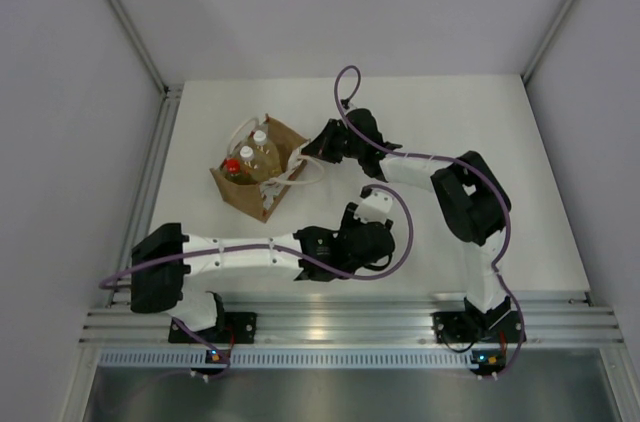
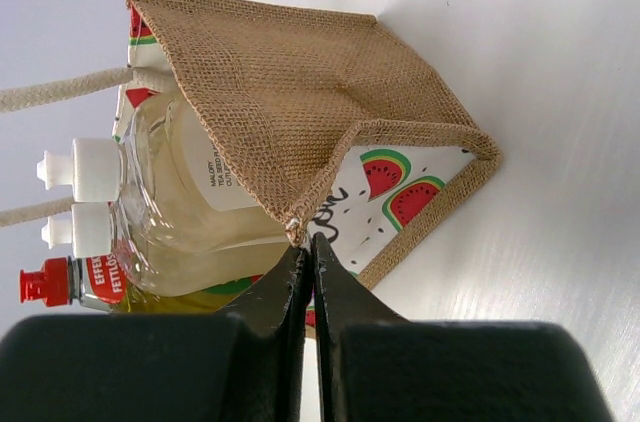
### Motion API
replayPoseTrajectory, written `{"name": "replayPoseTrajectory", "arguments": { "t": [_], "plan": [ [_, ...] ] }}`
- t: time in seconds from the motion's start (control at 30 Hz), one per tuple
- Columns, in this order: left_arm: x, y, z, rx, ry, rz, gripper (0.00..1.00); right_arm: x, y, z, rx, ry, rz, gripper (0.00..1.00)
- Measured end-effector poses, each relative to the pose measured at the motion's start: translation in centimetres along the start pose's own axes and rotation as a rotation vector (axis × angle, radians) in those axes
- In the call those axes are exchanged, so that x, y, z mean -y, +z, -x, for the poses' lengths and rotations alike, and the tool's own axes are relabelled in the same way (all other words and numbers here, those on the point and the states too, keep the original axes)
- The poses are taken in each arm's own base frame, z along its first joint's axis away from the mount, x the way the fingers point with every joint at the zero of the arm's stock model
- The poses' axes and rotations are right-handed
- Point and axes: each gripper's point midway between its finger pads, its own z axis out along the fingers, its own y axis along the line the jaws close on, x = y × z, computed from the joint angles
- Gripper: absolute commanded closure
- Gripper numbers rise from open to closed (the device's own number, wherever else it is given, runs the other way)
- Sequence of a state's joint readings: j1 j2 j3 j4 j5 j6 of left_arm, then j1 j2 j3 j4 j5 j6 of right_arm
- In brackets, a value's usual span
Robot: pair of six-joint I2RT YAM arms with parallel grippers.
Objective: Take the personal care products out of the canvas bag
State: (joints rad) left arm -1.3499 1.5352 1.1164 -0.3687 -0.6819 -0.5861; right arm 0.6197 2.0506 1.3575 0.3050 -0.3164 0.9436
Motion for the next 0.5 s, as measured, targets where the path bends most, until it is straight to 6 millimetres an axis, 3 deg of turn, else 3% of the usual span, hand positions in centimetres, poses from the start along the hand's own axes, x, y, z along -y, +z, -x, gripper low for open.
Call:
{"name": "replayPoseTrajectory", "arguments": {
  "t": [0.07, 0.1, 0.13, 0.17, 0.23, 0.37, 0.5],
  "plan": [
    [0.2, 0.2, 0.1, 0.005, -0.007, -0.001, 0.73, 0.0, 0.0, 0.0, 0.0, 0.0, 0.0, 0.99],
    [0.2, 0.2, 0.1, 0.006, -0.008, -0.002, 0.63, 0.0, 0.0, 0.0, 0.0, 0.0, 0.0, 0.99],
    [0.3, 0.2, 0.2, 0.007, -0.009, -0.004, 0.28, 0.0, 0.0, 0.0, 0.0, 0.0, 0.0, 0.99],
    [0.3, 0.2, 0.2, 0.007, -0.007, -0.005, 0.09, 0.0, 0.0, 0.0, 0.0, 0.0, 0.0, 0.99],
    [0.4, 0.2, 0.6, 0.02, -0.013, -0.006, 0.02, 0.0, 0.0, 0.0, 0.0, 0.0, 0.0, 0.99],
    [0.3, -0.9, 3.0, 0.071, -0.036, -0.011, 0.02, 0.0, 0.0, 0.0, 0.0, 0.0, 0.0, 0.99],
    [-1.4, -3.9, 8.1, 0.186, -0.081, 0.027, 0.02, 0.0, 0.0, 0.0, 0.0, 0.0, -0.001, 0.99]
  ]
}}
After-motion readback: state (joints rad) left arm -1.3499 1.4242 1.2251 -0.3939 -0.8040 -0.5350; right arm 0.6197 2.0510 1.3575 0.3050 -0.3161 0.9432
